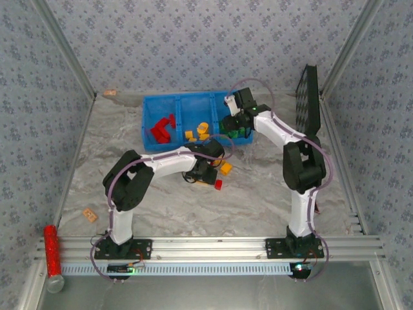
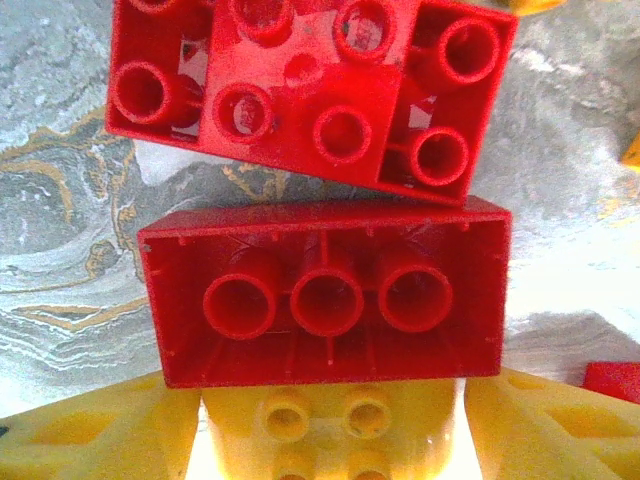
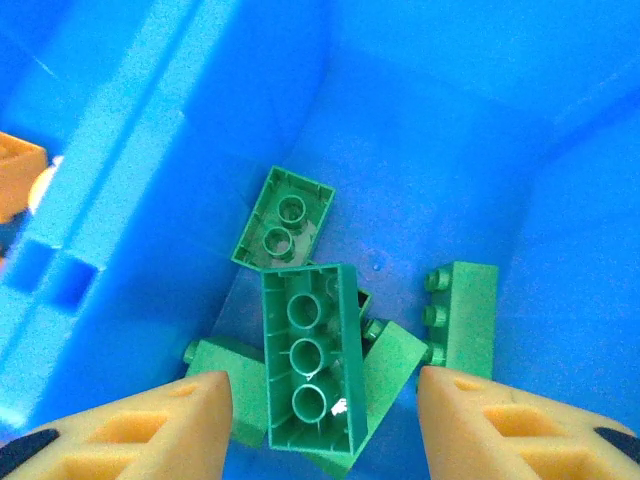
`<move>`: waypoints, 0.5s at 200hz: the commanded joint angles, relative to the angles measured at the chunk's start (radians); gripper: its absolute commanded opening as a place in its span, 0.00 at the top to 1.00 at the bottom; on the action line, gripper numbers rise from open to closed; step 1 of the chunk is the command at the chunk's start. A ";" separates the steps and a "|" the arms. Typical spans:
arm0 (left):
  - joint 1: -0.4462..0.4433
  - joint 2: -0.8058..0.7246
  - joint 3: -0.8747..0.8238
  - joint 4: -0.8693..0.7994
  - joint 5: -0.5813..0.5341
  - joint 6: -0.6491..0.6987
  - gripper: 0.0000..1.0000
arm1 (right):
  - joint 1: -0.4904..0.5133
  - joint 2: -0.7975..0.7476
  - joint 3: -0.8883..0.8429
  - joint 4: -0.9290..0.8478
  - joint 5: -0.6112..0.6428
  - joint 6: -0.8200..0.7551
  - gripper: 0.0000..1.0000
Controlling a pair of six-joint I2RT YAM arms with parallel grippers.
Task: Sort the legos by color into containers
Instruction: Pick up the lego from the center of the table.
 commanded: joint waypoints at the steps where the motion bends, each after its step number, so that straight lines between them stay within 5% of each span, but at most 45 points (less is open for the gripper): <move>1: 0.002 0.022 -0.023 0.021 0.014 -0.020 0.31 | -0.005 -0.091 -0.046 0.006 0.011 0.018 0.47; 72: 0.015 -0.015 -0.106 0.019 0.039 -0.053 0.38 | -0.002 -0.294 -0.245 0.018 -0.009 0.068 0.45; 100: 0.032 -0.089 -0.123 -0.001 0.039 -0.049 0.40 | -0.002 -0.388 -0.356 0.027 -0.024 0.171 0.33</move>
